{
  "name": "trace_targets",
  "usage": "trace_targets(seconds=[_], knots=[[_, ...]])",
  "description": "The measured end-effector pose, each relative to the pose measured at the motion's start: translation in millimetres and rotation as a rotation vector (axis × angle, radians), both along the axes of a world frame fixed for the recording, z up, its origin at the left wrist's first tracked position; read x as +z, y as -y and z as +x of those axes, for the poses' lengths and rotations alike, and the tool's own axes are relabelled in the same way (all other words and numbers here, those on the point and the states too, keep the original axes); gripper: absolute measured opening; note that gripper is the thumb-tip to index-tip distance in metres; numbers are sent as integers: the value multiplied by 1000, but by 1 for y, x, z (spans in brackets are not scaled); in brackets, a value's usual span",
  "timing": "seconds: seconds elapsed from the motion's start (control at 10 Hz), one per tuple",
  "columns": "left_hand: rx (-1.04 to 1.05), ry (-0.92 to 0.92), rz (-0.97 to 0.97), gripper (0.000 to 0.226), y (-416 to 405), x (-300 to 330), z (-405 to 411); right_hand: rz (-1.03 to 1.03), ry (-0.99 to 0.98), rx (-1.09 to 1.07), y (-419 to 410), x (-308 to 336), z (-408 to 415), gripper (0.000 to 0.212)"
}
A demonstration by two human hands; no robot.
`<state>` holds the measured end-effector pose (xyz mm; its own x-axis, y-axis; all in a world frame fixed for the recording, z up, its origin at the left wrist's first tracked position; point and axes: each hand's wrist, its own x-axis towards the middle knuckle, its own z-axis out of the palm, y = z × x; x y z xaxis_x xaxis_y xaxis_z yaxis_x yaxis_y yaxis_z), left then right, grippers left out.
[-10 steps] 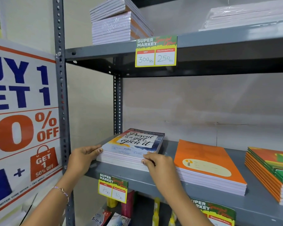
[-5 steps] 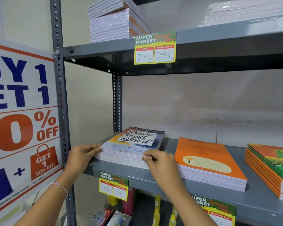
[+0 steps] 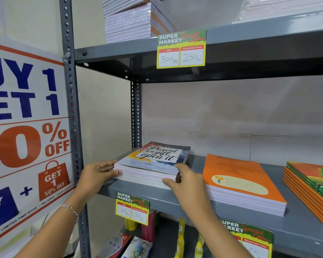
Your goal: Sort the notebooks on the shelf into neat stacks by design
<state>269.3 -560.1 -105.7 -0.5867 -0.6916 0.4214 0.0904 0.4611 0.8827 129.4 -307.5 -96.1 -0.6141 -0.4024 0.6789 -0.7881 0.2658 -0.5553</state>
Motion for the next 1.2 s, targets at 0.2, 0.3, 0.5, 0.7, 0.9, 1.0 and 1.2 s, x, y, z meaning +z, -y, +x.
trace_targets(seconds=[0.2,0.3,0.5,0.7,0.9,1.0,1.2], knots=[[-14,-86,61,19,0,-1,0,12,-20,-4,1,-4,-4,48],[-20,-90,48,24,-2,0,2,2,-21,16,1,-4,-3,45],[16,-112,20,23,-6,-1,1,7,-55,42,-2,-2,-1,31],[175,7,-187,18,-9,-10,-4,91,-77,35,-2,1,2,25],[315,145,-416,20,-19,-12,-4,363,-127,-36,0,14,13,18],[344,222,-424,35,-34,-3,-6,504,-144,-23,-4,27,21,15],[493,267,-677,53,-91,44,-25,382,-103,110,-62,44,27,30]])
